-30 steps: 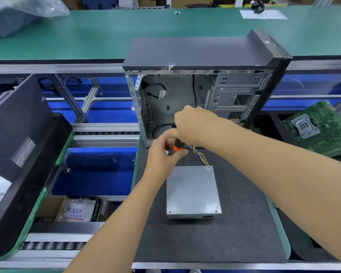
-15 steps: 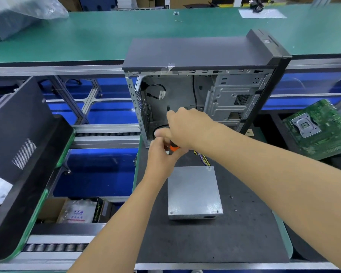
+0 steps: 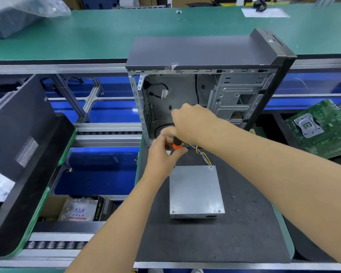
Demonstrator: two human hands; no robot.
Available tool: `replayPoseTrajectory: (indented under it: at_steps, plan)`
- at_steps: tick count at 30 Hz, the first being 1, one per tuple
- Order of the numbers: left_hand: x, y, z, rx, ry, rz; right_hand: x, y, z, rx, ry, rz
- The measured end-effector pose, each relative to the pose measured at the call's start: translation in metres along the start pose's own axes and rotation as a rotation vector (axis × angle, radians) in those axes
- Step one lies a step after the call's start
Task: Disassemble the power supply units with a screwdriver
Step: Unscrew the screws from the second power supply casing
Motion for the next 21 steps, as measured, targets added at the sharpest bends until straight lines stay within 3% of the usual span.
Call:
replayPoseTrajectory:
  at_steps: [8,15,21]
  plan:
    - [0.006,0.004,0.004,0.051,0.048,0.123,0.011,0.01,-0.009,-0.108,-0.294,0.126]
    - [0.009,0.005,-0.002,0.054,0.023,-0.019,0.002,0.005,-0.007,0.042,-0.021,0.046]
    - [0.004,0.01,0.002,0.086,0.079,0.023,0.012,0.005,0.004,-0.149,-0.225,0.07]
Point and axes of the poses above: each hand's wrist, its own y-axis away from the middle knuckle, its own x-axis out of the palm, z = x × y, the point moved 7 cm from there along -y, towards the middle knuckle, and after that the axes turned 7 degrees about y, right-handed, at the moved point
